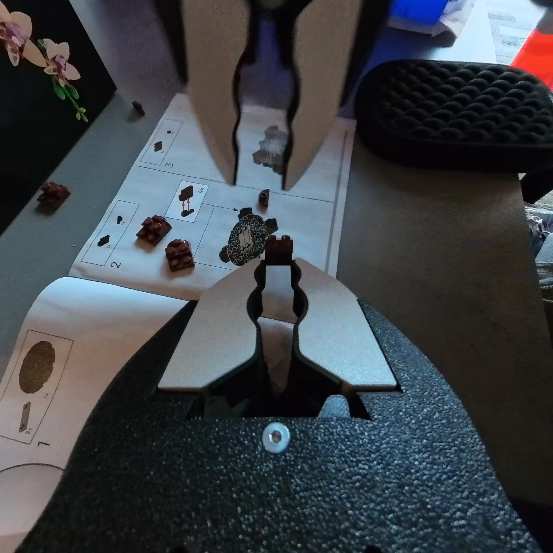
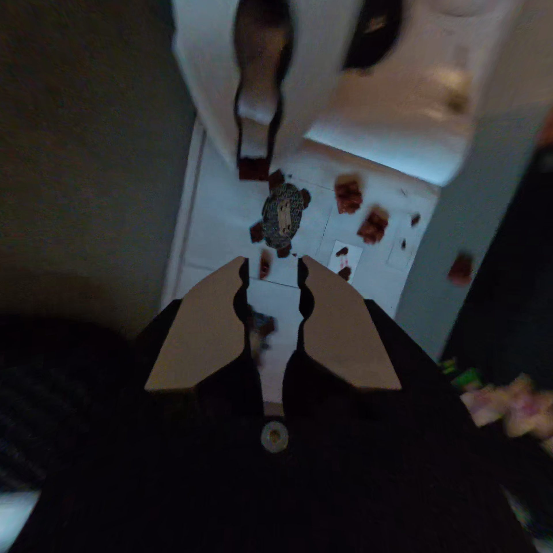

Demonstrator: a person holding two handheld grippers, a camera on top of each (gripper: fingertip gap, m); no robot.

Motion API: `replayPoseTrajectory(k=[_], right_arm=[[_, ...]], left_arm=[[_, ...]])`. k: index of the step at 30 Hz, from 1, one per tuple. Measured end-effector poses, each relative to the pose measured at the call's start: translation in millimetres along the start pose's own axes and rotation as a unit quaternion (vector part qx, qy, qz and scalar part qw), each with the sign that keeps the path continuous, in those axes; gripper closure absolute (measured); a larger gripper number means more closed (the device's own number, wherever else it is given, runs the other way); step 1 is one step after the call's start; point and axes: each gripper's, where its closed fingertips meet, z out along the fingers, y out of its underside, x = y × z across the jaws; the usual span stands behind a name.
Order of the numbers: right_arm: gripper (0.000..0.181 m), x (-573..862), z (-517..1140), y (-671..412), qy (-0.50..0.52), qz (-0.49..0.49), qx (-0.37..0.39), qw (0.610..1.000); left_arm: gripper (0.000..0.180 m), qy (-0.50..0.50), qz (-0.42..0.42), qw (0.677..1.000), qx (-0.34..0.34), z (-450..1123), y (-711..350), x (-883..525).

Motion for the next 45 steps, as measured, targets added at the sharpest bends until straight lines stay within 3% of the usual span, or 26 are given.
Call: replayPoseTrajectory(k=[3, 6, 8, 10, 13, 19, 32, 38, 45], right_arm=[[0.155, -6.1, -10.3, -5.7, 0.068, 0.172, 0.092, 0.979], [0.162, -5.1, -18.1, -5.3, 0.148, 0.356, 0.192, 0.902], [0.158, -6.5, -14.0, 5.2, 0.177, 0.459, 0.213, 0.845], [0.160, -14.4, -3.1, 10.6, 0.178, 0.489, 0.193, 0.832], [0.156, -17.4, 6.9, 26.4, 0.217, 0.476, 0.109, 0.845], [0.160, -16.1, 12.5, 18.8, 0.215, 0.473, 0.084, 0.850], [0.161, -4.6, 15.5, 21.9, 0.197, 0.458, 0.104, 0.861], [0.160, -11.7, 13.5, 21.7, 0.188, 0.412, 0.062, 0.889], [0.162, -6.5, 15.1, 20.2, 0.189, 0.402, 0.058, 0.894]], left_arm=[[0.165, -0.001, -0.001, 1.000, -0.003, 0.0, 0.6, 0.1], [0.165, -0.002, -0.005, 1.000, -0.003, 1.2, 0.5, -1.5], [0.165, -0.003, -0.006, 1.000, 0.000, 1.0, -0.1, -2.2], [0.165, -0.004, -0.007, 1.000, 0.001, 0.9, -0.6, -2.3], [0.165, -0.004, -0.005, 1.000, 0.000, 0.7, -0.2, -2.0], [0.165, -0.006, -0.006, 1.000, 0.001, 0.8, -0.6, -2.2], [0.165, -0.004, -0.003, 1.000, 0.000, 0.4, -0.4, -1.8], [0.165, -0.004, -0.002, 1.000, 0.001, 0.1, -0.4, -1.3], [0.165, -0.003, -0.001, 1.000, 0.002, 0.3, -0.6, -0.9]])
